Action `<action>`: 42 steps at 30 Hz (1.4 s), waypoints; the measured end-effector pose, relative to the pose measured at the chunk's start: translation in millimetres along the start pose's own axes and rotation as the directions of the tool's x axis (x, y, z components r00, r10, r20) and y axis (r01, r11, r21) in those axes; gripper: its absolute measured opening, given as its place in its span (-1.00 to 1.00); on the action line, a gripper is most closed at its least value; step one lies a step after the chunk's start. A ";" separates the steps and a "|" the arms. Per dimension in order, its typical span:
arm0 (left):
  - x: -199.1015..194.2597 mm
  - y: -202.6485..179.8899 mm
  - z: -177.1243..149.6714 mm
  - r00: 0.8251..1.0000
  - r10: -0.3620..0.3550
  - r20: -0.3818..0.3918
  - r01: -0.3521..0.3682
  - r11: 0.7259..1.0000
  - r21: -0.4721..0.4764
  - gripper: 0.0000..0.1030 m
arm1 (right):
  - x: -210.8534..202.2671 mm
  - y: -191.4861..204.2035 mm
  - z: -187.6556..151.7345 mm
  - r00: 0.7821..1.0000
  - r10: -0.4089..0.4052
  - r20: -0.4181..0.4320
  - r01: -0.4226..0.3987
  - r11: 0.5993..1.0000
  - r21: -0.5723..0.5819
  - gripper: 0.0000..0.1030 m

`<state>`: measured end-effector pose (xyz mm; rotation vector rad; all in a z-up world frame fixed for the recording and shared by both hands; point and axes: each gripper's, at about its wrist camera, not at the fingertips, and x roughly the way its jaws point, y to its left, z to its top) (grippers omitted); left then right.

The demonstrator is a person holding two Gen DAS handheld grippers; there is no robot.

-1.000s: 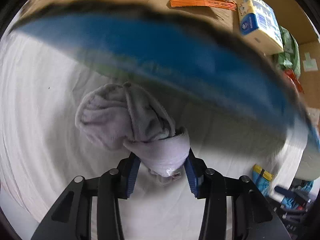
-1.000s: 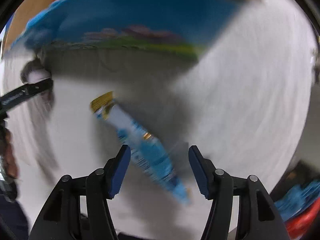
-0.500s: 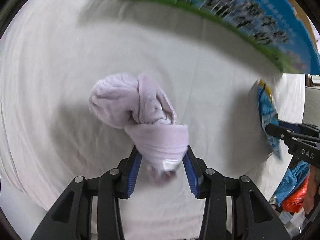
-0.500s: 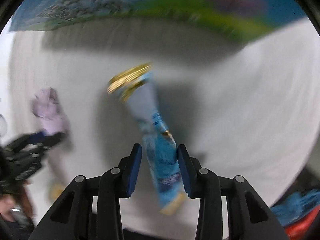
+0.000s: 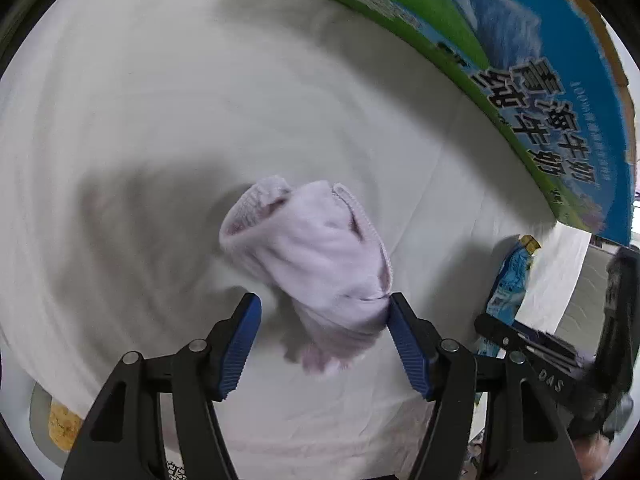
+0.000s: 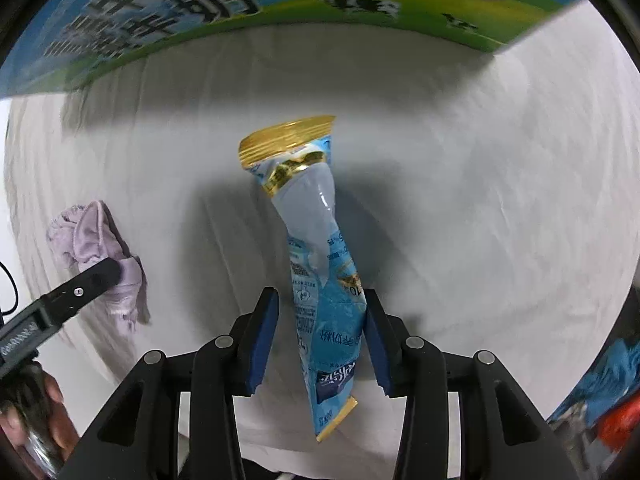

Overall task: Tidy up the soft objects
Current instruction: 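Lift both items over the box and open both tools to drop them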

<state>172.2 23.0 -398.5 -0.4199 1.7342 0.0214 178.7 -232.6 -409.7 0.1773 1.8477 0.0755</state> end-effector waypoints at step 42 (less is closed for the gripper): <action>-203.2 -167.1 -23.4 0.893 0.023 0.449 -0.220 0.893 0.392 -0.14 | -246.2 43.4 -27.2 0.917 0.207 0.342 -0.171 0.976 -0.133 -0.71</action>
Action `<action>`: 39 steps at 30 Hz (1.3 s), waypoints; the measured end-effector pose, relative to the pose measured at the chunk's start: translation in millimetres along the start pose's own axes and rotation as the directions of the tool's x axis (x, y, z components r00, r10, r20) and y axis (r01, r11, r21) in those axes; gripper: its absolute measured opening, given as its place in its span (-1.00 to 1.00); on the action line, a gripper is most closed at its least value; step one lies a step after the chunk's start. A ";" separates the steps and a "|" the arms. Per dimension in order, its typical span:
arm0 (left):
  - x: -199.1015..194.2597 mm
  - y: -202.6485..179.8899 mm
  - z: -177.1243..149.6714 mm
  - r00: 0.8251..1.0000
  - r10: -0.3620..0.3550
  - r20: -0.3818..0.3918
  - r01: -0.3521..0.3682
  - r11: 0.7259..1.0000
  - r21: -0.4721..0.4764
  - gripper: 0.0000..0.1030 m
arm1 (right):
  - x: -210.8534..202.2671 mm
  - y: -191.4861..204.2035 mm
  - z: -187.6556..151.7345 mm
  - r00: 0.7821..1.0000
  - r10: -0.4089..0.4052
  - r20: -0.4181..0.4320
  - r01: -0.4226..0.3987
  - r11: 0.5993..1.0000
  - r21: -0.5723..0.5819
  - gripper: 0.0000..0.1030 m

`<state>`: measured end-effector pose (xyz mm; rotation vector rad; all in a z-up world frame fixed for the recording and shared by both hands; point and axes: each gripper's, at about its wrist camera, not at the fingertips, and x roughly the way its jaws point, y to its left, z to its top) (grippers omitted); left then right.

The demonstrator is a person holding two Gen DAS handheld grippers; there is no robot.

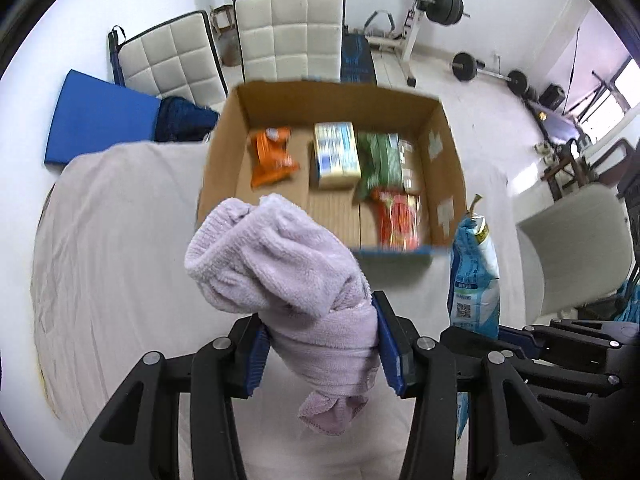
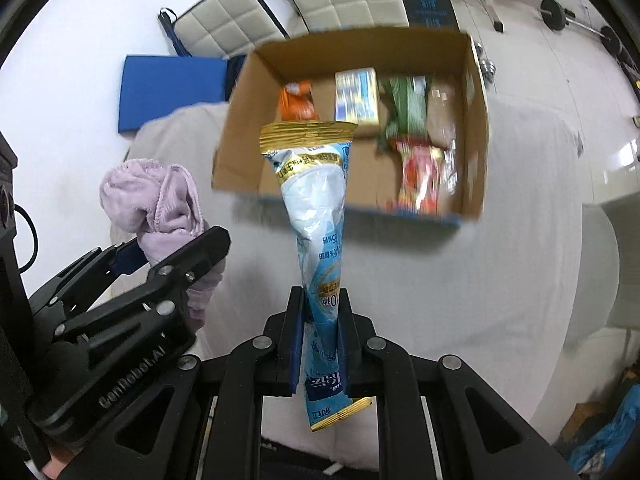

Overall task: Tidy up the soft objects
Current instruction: 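Lift both items over the box and open both tools to drop them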

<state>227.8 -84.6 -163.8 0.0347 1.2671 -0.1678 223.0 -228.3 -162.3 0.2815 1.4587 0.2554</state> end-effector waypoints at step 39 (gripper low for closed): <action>213.3 123.8 89.0 0.893 -0.275 -0.357 0.054 0.852 -0.520 -0.03 | 219.5 26.9 165.7 0.927 -0.226 -0.299 0.153 0.957 -0.247 -0.30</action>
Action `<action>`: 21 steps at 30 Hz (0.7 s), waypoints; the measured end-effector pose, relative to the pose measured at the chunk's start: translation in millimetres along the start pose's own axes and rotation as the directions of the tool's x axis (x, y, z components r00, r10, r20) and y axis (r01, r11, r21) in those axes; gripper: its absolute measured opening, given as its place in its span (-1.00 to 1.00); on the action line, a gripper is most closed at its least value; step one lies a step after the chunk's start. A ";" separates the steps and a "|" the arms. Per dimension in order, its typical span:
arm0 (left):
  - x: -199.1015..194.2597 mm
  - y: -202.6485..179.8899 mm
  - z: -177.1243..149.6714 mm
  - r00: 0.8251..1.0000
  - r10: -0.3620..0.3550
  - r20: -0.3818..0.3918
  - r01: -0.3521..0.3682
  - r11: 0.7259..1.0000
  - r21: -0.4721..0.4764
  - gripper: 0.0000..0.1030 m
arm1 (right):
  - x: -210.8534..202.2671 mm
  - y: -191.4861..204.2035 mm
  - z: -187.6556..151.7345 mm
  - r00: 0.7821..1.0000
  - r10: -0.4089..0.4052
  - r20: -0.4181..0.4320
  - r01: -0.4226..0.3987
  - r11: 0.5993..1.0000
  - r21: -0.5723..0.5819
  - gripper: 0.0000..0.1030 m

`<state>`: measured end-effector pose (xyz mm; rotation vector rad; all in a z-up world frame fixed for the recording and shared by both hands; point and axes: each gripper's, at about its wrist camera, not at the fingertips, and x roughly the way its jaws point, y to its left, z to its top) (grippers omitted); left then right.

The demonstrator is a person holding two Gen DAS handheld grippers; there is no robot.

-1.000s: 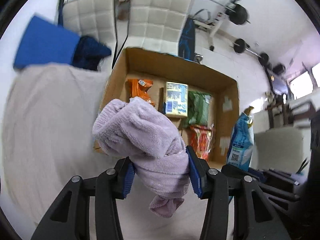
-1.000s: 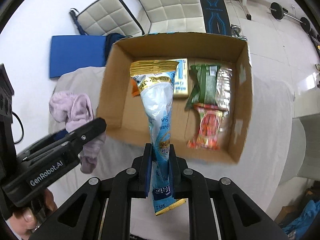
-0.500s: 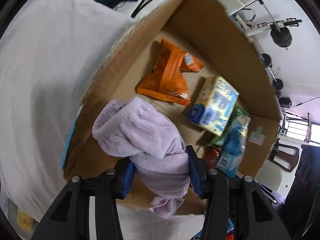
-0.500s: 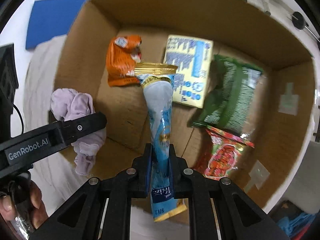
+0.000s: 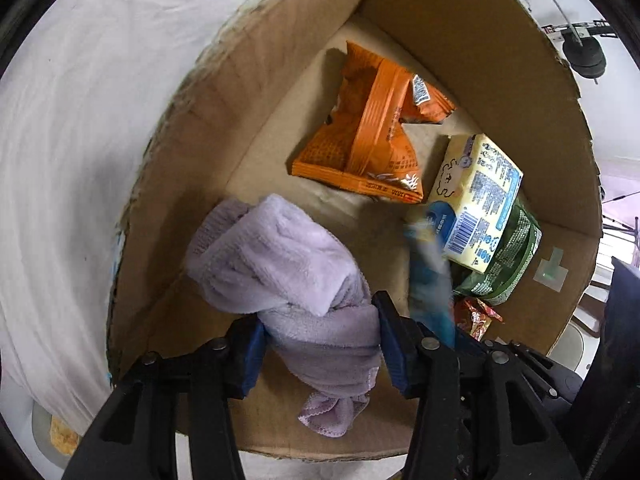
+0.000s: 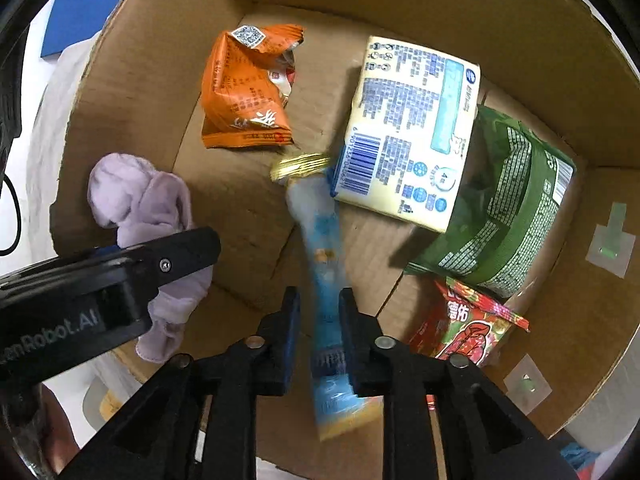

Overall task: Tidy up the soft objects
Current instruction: 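Lift both items over the box and open both tools to drop them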

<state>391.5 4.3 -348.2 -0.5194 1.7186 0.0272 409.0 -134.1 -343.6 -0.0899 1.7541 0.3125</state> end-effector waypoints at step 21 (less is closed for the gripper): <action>-73.6 -29.3 -55.4 0.907 0.220 0.360 -0.321 0.912 0.254 0.93 | -67.6 -44.9 -82.7 0.967 -0.139 0.211 0.068 0.947 0.315 0.95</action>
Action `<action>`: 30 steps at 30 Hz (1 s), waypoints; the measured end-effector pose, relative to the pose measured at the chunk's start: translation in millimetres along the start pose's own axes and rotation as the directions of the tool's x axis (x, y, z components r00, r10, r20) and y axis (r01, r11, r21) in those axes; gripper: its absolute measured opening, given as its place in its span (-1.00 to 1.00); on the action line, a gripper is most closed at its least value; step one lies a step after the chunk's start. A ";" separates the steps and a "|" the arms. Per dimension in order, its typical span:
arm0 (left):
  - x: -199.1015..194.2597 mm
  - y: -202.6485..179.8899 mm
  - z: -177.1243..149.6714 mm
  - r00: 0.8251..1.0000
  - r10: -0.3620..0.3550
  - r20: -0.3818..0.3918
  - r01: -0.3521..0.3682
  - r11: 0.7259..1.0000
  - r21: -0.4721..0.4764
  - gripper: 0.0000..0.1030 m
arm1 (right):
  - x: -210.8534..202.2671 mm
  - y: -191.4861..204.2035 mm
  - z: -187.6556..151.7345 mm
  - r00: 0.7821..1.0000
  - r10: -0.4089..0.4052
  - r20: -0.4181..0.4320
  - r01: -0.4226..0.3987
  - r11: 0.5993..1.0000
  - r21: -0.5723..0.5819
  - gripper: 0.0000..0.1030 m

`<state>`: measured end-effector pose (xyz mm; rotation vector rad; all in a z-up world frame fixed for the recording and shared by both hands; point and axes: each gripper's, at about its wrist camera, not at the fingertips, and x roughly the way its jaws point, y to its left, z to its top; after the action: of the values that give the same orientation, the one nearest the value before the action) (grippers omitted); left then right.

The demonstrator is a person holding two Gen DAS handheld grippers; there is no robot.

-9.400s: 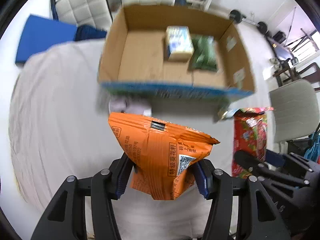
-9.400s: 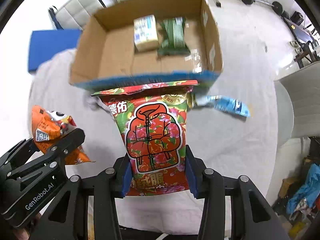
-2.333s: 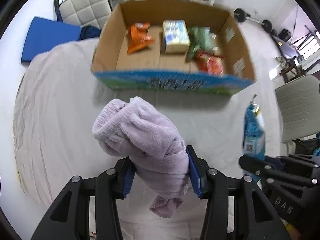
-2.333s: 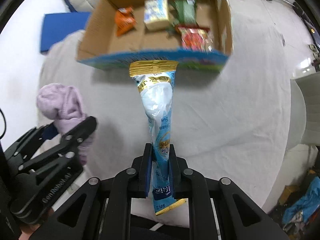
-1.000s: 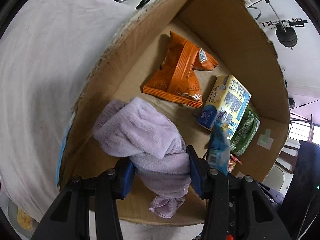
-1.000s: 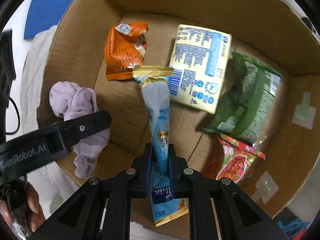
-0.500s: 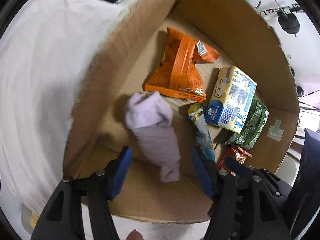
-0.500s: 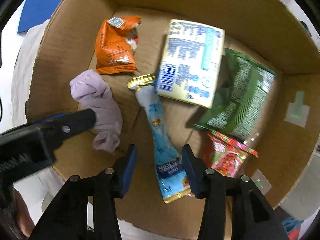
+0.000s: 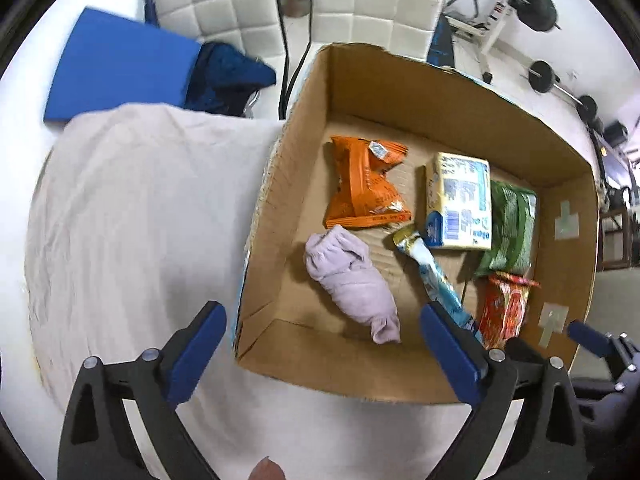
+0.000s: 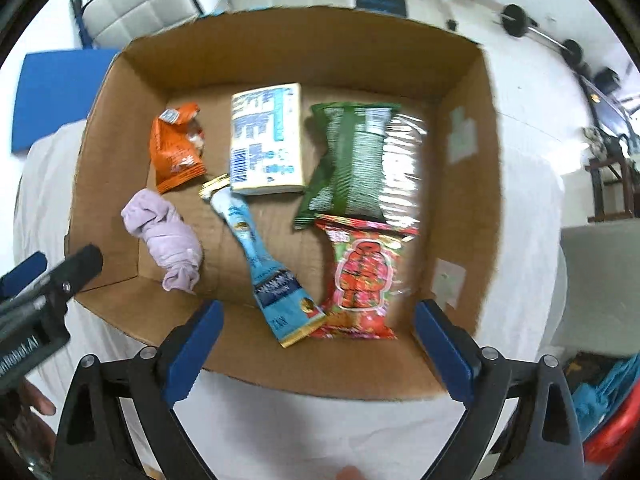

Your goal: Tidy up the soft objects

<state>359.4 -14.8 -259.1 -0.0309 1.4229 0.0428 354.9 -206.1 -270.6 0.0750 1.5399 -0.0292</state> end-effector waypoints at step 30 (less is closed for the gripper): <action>-158.6 -12.6 -84.4 0.967 -0.005 0.256 -0.021 0.995 0.100 0.99 | -160.5 -16.7 -132.6 0.961 0.038 0.272 -0.065 0.993 0.093 1.00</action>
<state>253.3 -33.1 -114.7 0.0629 1.1651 -0.0188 216.6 -218.5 -114.6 0.1848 1.2619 -0.0734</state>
